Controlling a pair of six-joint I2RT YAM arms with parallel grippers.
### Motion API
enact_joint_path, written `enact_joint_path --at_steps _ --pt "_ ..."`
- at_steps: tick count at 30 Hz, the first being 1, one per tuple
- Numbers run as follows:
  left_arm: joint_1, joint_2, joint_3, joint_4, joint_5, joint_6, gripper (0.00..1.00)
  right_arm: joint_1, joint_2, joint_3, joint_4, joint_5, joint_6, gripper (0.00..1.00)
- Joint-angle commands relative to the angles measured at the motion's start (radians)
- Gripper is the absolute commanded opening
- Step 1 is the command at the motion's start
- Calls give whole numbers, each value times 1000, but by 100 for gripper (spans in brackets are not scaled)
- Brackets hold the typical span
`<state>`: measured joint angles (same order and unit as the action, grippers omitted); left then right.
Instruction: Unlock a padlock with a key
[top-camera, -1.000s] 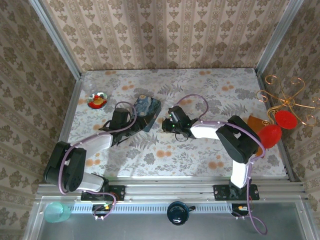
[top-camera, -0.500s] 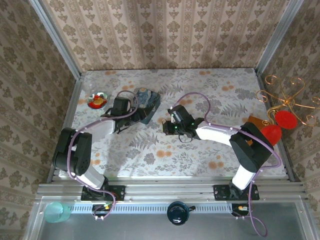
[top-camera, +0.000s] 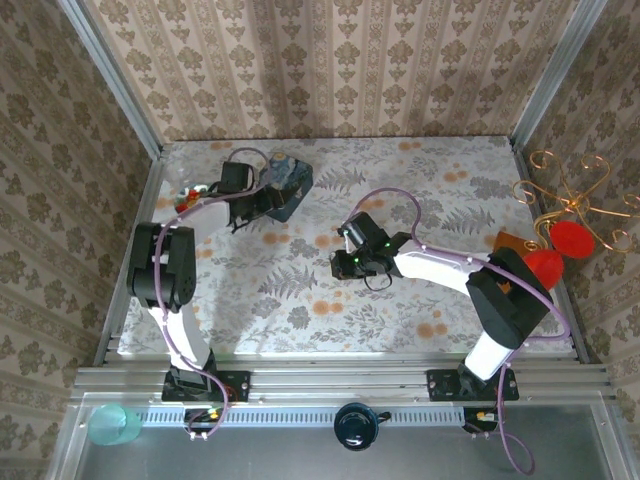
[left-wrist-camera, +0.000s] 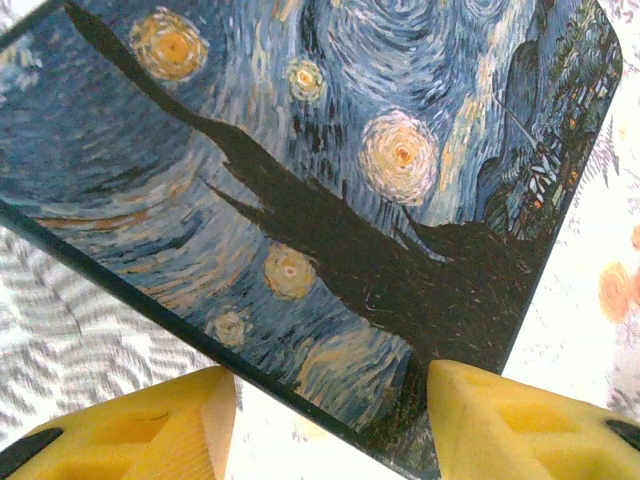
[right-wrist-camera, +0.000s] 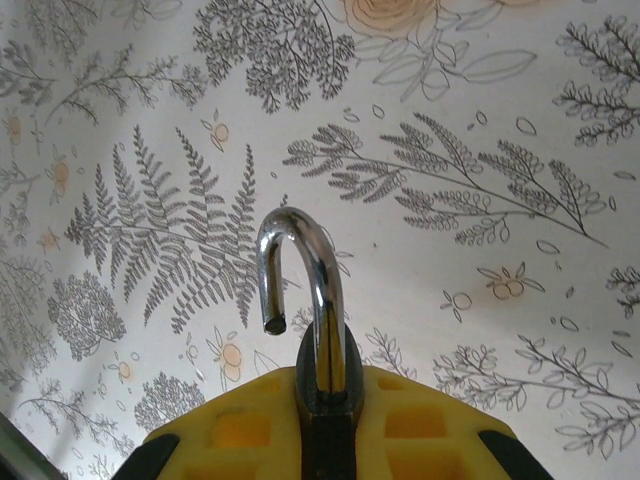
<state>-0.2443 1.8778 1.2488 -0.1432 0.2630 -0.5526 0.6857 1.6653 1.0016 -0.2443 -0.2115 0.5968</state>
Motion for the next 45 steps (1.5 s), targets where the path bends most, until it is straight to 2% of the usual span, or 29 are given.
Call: enact_joint_path --at_steps 1,4,7,13,25,31,36,45 --pt "13 46 69 -109 -43 61 54 7 -27 0 -53 -20 -17 14" --pt "11 11 85 -115 -77 74 56 8 -18 -10 -47 -35 -10 14" --pt "13 -67 58 -87 -111 84 63 8 -6 -10 -47 -51 -3 14" --pt "14 -253 -54 -32 -128 126 68 18 10 7 -67 -67 -5 15" --pt "35 -714 -578 121 -194 188 74 29 21 25 -126 -79 -25 15" --pt "54 -936 -791 206 -224 164 77 31 58 56 -136 -89 -23 15" --pt "57 -1013 -854 219 -231 178 77 49 105 112 -178 -90 -41 16" --pt "66 -1013 -896 291 -215 200 78 67 189 173 -215 -121 -35 17"
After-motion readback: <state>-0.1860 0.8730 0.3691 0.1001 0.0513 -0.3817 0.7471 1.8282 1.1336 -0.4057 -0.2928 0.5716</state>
